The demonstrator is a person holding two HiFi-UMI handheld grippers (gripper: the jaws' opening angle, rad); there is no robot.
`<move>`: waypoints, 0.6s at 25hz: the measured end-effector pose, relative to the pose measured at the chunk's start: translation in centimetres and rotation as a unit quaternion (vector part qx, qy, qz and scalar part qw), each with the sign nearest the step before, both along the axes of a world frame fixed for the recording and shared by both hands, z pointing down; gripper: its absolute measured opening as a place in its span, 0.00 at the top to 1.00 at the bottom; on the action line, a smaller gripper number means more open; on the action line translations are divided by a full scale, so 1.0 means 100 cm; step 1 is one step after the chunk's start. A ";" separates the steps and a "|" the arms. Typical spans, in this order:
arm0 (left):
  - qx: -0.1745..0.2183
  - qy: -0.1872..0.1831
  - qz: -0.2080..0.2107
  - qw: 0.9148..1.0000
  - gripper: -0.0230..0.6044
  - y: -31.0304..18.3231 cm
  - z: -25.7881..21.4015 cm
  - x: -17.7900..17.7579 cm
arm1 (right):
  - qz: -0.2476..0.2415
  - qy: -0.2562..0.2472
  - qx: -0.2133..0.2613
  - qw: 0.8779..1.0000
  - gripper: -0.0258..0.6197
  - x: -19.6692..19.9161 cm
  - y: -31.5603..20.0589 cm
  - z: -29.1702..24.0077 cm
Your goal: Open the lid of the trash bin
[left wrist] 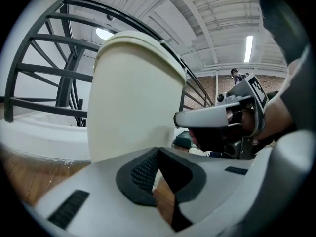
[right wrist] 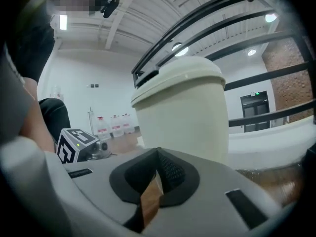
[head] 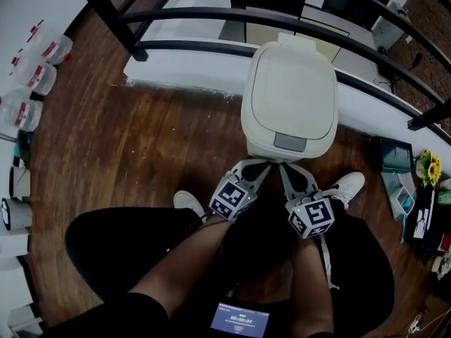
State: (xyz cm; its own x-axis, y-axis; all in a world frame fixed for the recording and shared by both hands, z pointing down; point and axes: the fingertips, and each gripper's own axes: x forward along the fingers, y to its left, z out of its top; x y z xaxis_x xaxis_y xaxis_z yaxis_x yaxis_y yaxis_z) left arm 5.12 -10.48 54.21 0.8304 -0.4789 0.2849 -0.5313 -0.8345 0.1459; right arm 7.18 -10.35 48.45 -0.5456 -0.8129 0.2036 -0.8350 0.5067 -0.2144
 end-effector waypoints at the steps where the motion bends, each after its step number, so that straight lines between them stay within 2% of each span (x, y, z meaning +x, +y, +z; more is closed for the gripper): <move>1: -0.003 -0.003 0.000 1.000 0.91 -0.004 0.008 0.001 | 0.002 -0.002 -0.004 1.000 0.93 0.001 -0.002 0.008; 15: -0.074 -0.049 0.003 0.996 0.91 -0.022 0.132 0.012 | 0.016 -0.023 -0.041 0.999 0.93 0.009 -0.021 0.075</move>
State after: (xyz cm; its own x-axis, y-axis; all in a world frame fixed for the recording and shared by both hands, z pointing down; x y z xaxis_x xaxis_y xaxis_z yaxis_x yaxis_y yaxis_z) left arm 6.28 -12.65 67.36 0.7976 -0.4215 0.4314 -0.5445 -0.8108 0.2145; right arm 8.07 -12.49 55.94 -0.5301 -0.8115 0.2460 -0.8388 0.4594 -0.2921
